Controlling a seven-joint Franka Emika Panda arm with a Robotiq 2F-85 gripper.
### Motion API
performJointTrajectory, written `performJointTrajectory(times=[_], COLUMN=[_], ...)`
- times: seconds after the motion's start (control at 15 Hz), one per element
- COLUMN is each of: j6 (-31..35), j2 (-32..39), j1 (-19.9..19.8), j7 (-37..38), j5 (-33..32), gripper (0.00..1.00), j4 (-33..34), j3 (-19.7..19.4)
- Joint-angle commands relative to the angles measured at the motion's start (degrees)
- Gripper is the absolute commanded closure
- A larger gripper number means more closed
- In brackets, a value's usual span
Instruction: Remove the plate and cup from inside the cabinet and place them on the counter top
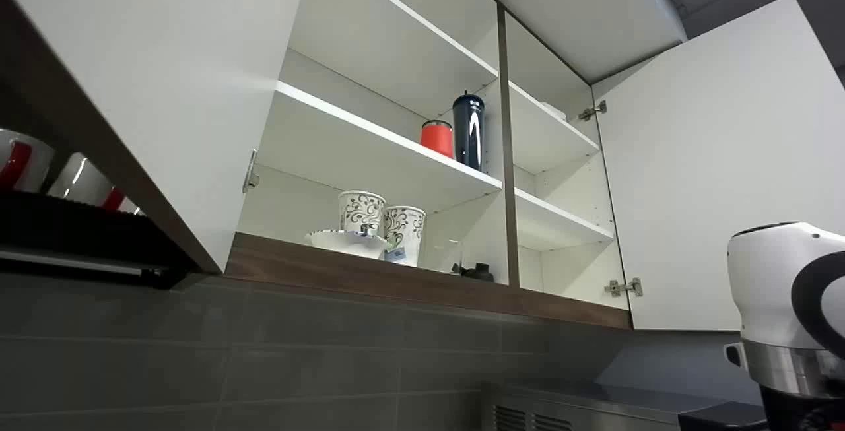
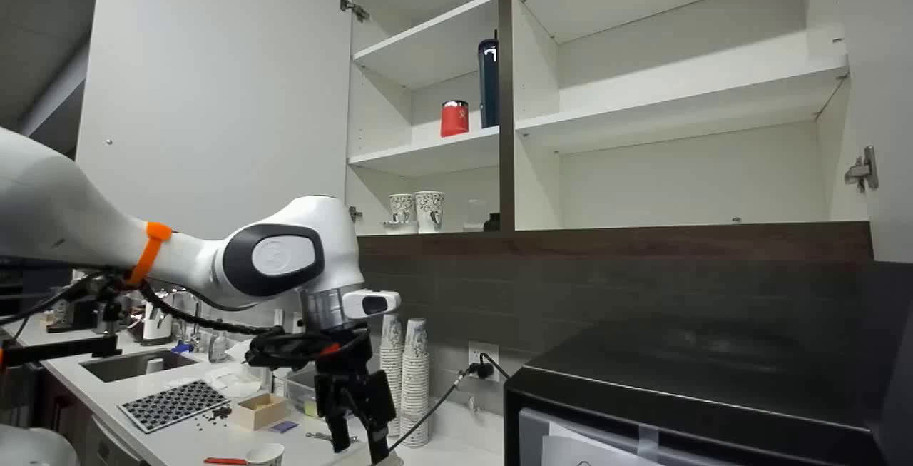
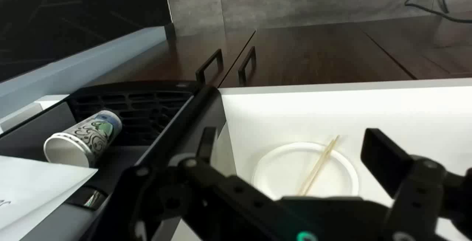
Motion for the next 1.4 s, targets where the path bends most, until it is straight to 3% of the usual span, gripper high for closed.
performJointTrajectory(times=[0.0,0.67,1.33], j6=[-0.46,-0.45,3.31], j2=[0.00,0.63,3.80], j1=[0.66,0.64,13.56], j7=[0.43,0.41,4.08], j5=[-0.45,-0.43,7.64], gripper=[0.00,0.00,0.00], j4=[-0.65,-1.98,7.04], j3=[-0.52,-0.50,8.98])
